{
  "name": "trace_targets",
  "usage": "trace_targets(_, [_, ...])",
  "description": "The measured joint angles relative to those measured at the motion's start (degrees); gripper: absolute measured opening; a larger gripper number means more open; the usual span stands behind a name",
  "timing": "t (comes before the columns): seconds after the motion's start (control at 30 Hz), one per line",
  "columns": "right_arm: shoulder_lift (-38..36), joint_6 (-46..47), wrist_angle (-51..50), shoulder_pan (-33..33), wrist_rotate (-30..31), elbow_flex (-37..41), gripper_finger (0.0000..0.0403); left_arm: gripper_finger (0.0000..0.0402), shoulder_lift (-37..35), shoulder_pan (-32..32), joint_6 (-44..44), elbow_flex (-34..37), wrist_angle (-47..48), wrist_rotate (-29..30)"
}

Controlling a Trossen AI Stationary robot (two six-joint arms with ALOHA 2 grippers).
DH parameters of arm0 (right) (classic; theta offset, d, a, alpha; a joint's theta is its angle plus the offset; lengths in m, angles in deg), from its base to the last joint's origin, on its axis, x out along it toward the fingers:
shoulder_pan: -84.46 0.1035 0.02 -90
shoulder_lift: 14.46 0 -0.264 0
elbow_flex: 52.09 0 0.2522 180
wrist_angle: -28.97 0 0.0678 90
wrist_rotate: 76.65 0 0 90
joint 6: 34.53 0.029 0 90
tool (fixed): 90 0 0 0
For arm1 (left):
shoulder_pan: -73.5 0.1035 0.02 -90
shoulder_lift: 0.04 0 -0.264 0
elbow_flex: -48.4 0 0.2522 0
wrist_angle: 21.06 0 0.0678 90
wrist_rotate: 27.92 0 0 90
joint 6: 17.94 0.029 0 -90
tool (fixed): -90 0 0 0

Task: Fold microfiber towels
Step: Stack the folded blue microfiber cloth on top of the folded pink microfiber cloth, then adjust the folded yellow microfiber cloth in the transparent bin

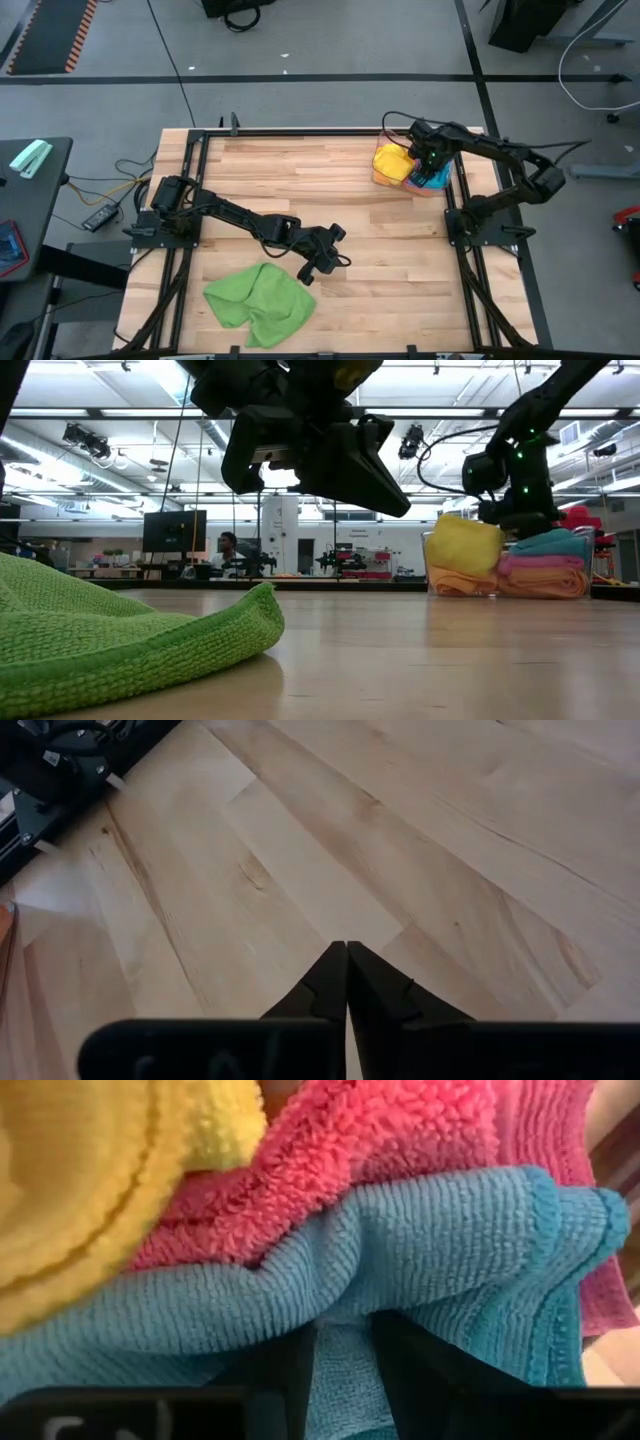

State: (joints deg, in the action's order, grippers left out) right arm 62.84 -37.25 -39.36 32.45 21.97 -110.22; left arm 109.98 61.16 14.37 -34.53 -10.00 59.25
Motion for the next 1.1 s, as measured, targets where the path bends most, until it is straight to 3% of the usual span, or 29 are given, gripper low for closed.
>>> trace_targets(0.27, [-1.7, 0.2, -18.0, 0.4, -0.6, -13.0, 0.0115, 0.0021, 0.0, 0.0, -0.2, 0.0, 0.0, 0.0])
trace_targets(0.4, [-3.6, 2.2, -19.1, 0.4, -3.1, -16.8, 0.0115, 0.0026, 0.0, 0.0, -0.2, 0.0, 0.0, 0.0])
trace_targets(0.5, [-3.7, 2.8, -15.4, 0.6, -5.8, -14.7, 0.0115, 0.0023, 0.0, 0.0, -0.2, 0.0, 0.2, 0.0])
trace_targets(0.7, [-0.6, 2.6, 2.8, 1.3, -9.7, -0.6, 0.0115, 0.0014, 0.0, 0.0, -0.2, 0.1, 0.9, 0.0])
trace_targets(0.8, [1.0, 2.5, 6.2, 1.3, -10.1, 2.4, 0.0115, 0.0013, 0.0, 0.0, -0.2, 0.1, 0.9, 0.0])
trace_targets(0.93, [0.9, 2.3, -0.6, 1.3, -10.2, -1.0, 0.0115, 0.0017, 0.0, 0.0, -0.2, 0.1, 0.9, 0.0])
trace_targets(1.1, [-0.6, 3.1, -14.9, 1.6, -7.6, -13.3, 0.0115, 0.0026, 0.0, 0.0, -0.2, 0.1, 0.9, 0.0])
